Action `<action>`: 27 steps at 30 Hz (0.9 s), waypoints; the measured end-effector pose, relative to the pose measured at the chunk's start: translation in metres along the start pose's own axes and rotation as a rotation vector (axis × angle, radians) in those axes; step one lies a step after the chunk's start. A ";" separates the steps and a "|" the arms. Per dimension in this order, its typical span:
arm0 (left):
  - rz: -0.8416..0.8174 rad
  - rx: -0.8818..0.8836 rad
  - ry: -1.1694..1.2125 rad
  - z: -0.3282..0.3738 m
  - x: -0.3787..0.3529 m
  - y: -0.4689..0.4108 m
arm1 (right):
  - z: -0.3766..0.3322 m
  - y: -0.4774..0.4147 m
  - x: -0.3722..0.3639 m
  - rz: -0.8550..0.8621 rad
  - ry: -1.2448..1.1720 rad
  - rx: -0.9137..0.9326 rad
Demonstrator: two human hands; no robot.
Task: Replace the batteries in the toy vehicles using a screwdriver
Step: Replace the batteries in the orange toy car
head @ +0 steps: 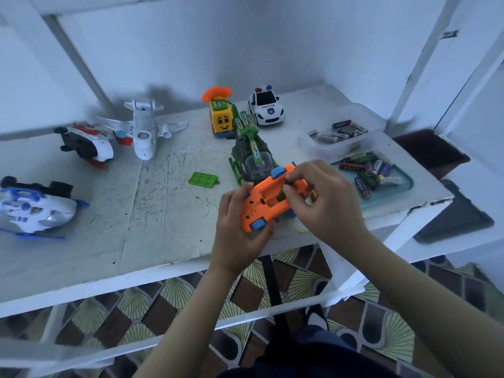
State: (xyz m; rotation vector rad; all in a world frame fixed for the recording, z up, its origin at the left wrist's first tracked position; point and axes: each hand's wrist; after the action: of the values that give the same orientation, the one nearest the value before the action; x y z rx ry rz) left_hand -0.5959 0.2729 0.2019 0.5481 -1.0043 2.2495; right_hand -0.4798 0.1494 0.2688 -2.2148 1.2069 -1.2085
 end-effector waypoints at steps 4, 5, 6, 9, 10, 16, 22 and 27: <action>0.001 0.012 0.003 0.001 -0.001 0.000 | 0.001 0.003 -0.003 0.044 -0.048 -0.035; 0.002 0.017 0.001 0.001 -0.001 0.000 | 0.002 0.004 -0.004 0.054 -0.045 -0.041; 0.004 0.020 0.002 0.002 -0.001 0.000 | 0.002 0.005 -0.005 0.065 -0.038 -0.042; 0.003 0.021 0.005 0.002 -0.001 0.001 | 0.003 0.008 -0.008 0.087 -0.006 -0.016; 0.003 0.020 0.004 0.002 -0.001 0.001 | 0.004 0.009 -0.009 0.093 0.007 -0.008; -0.006 0.009 -0.013 0.003 -0.002 0.001 | 0.006 0.010 -0.003 -0.043 0.264 0.166; 0.013 0.030 -0.032 0.002 -0.004 0.000 | 0.007 0.007 0.002 -0.161 0.398 0.227; -0.001 -0.001 -0.038 0.002 -0.004 0.003 | 0.002 0.000 0.005 -0.253 0.448 0.285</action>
State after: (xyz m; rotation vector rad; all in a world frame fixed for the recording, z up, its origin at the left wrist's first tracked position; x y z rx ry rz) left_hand -0.5950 0.2681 0.1998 0.5925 -1.0235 2.2453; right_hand -0.4774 0.1451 0.2700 -1.9836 0.8371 -1.9230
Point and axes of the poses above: each hand's wrist, its own y-axis away from the middle knuckle, its own x-axis out of the back of the hand, z = x × y, and after that the axes turned 9 degrees about -y, right-handed
